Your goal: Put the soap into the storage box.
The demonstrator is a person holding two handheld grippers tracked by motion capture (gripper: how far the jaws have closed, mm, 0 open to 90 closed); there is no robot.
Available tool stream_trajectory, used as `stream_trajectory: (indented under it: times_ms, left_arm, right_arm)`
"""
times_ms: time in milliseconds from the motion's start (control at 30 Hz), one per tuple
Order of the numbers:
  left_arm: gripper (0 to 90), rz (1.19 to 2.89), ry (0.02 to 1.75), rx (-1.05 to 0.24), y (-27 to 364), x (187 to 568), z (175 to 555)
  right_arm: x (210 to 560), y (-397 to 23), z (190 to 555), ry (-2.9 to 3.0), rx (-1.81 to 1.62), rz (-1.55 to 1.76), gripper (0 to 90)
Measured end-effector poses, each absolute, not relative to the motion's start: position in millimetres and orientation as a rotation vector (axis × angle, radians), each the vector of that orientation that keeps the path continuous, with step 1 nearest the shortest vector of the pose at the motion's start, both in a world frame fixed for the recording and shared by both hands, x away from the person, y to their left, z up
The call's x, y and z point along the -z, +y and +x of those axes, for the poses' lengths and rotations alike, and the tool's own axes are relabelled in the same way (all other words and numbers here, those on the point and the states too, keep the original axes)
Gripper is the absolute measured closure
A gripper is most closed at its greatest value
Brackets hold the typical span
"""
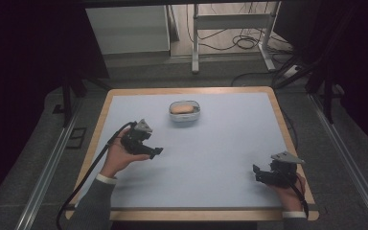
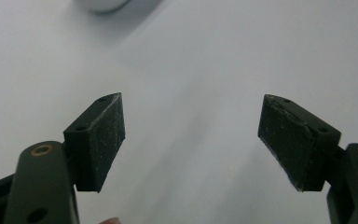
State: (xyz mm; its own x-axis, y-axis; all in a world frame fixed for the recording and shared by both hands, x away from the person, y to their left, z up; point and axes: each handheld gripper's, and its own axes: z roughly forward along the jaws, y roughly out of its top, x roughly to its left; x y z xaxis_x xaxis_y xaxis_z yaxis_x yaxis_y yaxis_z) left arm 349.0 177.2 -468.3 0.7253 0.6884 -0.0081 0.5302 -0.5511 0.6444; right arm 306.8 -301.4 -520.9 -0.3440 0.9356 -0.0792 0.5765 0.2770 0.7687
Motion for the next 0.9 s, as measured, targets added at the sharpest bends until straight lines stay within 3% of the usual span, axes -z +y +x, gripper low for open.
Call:
stream_trajectory:
  times_ms: [333,900]
  left_arm:
    - [22.0,2.196,1.015,-0.295,207.8,495.4,314.2]
    - [20.8,2.202,1.027,-0.302,210.7,501.0,310.7]
  right_arm:
    - [517.8,-298.2,304.6,2.024,-0.928,1.311,7.0]
    - [512.0,-291.6,303.1,2.014,-1.012,1.258,7.0]
